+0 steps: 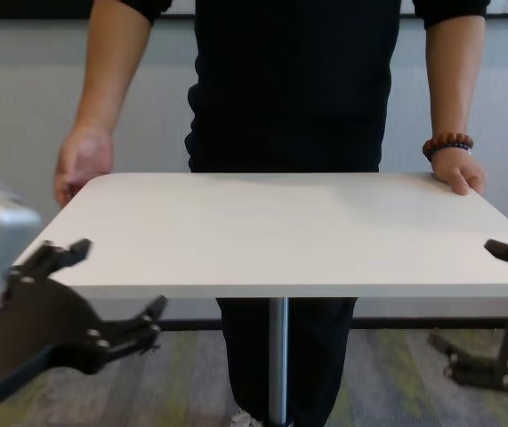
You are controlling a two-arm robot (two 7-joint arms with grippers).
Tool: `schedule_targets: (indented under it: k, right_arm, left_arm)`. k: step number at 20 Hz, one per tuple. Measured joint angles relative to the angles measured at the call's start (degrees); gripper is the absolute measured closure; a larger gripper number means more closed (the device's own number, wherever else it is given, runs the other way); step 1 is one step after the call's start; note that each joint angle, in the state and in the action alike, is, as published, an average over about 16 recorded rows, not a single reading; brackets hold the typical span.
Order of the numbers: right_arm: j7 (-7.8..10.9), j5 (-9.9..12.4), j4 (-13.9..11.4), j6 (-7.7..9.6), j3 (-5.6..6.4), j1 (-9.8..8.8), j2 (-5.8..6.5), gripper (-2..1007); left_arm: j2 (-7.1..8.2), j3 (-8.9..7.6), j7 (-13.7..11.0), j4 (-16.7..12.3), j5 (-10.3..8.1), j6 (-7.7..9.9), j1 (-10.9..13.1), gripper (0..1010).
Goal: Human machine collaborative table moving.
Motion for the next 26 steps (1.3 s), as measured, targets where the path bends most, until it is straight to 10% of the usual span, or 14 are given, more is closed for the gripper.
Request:
schedule_targets:
  k: [6,12,26]
  right_arm:
    - [-1.43,4.57,-4.62,-3.78,2.13,-7.02,-0.92,0]
    - [-1.77,5.23,-9.51,-4.44,2.89,-11.68,-1.6,0]
    - [3.97,3.55,-21.44,4.87,3.59,-12.34,-2.45,0]
  left_arm:
    - [0.78,-3.52,-1.71,-3.49,-5.29,-1.59,5.18,10]
    - [2.3,-6.48,-2.26,-8.42,-6.37,-1.92,9.63,10]
    - [5.31,-13.07,-3.72,-22.0,-6.17,0.02,14.37,10]
